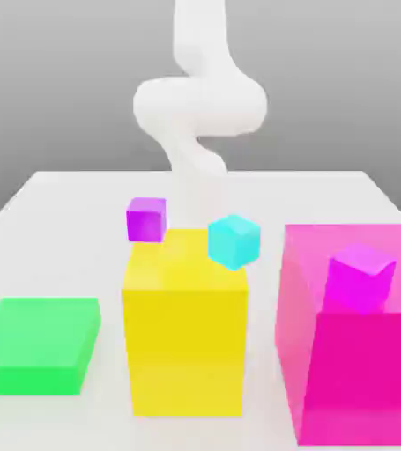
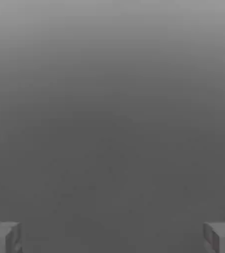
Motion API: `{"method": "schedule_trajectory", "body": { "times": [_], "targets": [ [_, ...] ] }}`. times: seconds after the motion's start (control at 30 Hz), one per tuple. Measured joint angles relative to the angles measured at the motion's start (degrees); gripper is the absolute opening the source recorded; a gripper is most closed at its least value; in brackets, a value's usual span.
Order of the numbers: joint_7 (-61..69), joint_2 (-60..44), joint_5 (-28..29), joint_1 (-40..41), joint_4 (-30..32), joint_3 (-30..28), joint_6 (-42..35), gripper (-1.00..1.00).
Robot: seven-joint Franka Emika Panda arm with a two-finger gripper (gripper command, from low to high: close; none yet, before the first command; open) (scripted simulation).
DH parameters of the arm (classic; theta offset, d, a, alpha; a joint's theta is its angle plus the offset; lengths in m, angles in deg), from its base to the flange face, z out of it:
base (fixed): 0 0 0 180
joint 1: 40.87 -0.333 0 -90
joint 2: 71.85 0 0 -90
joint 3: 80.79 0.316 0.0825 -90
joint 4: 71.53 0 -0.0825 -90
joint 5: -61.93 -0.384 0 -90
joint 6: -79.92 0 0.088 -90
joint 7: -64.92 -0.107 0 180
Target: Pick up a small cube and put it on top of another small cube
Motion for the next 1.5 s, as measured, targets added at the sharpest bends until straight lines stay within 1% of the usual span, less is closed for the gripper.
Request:
{"method": "schedule_trajectory", "body": {
  "times": [0.3,0.43,0.6,0.87,1.0,1.13,1.27,1.3,1.5],
  "targets": [
    [12.1,-18.8,-3.3,-1.7,-5.1,-8.9,2.2,0.00],
    [18.3,-27.1,-5.9,-1.8,-7.3,-12.4,3.1,0.00],
    [26.5,-37.7,-10.1,0.1,-10.1,-15.1,4.1,0.00],
    [38.5,-54.5,-15.0,5.8,-14.6,-15.8,5.9,0.00],
    [43.4,-62.5,-15.8,9.0,-16.7,-15.7,7.0,0.00],
    [47.6,-70.3,-15.4,12.3,-18.8,-15.4,8.3,0.00],
    [50.3,-78.4,-17.0,14.8,-20.9,-13.7,12.6,0.00],
    [50.7,-80.1,-17.6,15.3,-21.4,-13.1,13.9,-1.00],
    [51.1,-80.9,-18.0,15.5,-21.6,-12.9,14.4,-1.00]
  ]
}}
